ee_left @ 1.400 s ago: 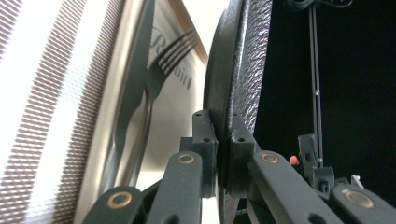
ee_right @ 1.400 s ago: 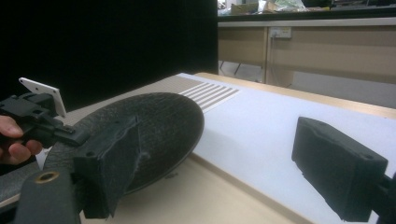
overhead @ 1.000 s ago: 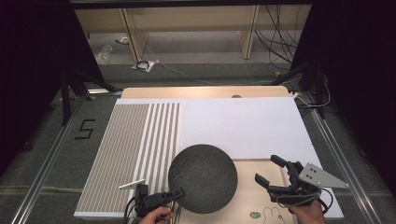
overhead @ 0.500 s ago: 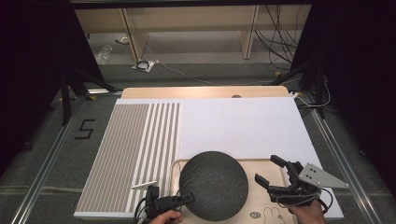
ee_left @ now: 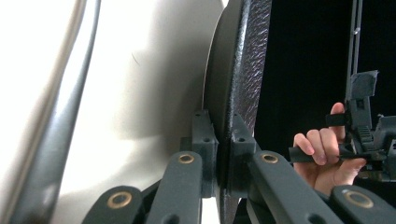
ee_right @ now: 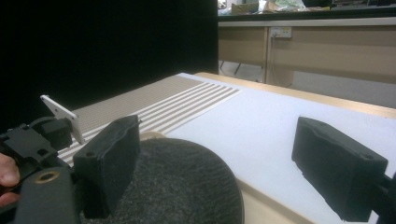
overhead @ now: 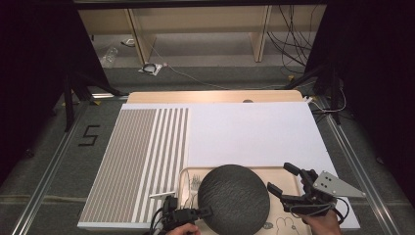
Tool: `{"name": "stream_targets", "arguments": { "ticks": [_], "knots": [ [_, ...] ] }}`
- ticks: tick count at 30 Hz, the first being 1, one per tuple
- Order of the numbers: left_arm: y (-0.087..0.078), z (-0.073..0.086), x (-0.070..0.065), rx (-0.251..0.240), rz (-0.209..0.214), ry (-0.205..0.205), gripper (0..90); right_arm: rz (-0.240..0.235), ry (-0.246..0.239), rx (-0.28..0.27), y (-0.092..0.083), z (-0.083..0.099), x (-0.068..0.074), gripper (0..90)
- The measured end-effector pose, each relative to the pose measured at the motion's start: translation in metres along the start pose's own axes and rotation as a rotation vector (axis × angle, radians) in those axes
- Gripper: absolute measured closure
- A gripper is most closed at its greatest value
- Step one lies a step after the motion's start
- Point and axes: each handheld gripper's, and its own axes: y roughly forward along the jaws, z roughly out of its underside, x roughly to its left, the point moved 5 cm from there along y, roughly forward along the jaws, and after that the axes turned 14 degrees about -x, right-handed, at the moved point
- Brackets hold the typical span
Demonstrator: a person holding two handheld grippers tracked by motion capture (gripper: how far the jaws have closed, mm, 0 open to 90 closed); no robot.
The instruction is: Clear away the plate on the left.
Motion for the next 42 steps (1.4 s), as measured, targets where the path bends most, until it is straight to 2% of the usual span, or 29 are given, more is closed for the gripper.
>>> {"name": "stream_targets", "arguments": {
  "ticks": [16, 26, 27, 28, 36, 39, 42],
  "knots": [
    [0.014, 0.009, -0.001, 0.036, -0.010, 0.002, 84.6, -0.001, 0.000, -0.001, 0.000, 0.000, 0.000, 16.4],
    [0.019, 0.013, 0.001, 0.053, -0.004, -0.029, 84.3, -0.001, 0.001, -0.001, 0.000, 0.000, 0.000, 16.4],
    [0.020, 0.014, 0.003, 0.053, -0.010, -0.054, 84.4, -0.001, 0.000, -0.001, 0.000, 0.000, 0.000, 16.4],
    [0.020, 0.014, 0.003, 0.054, -0.009, -0.057, 84.4, -0.001, 0.000, -0.001, 0.000, 0.000, 0.000, 16.4],
    [0.019, 0.016, 0.002, 0.058, -0.024, -0.034, 83.2, 0.001, -0.001, 0.001, 0.000, 0.000, 0.000, 16.4],
    [0.020, 0.018, 0.004, 0.064, -0.026, -0.045, 79.9, 0.000, 0.000, 0.000, 0.000, 0.000, 0.000, 16.4],
    [0.020, 0.018, -0.002, 0.068, -0.019, -0.017, 70.0, 0.000, -0.001, -0.001, 0.000, 0.000, 0.000, 16.4]
  ]
}}
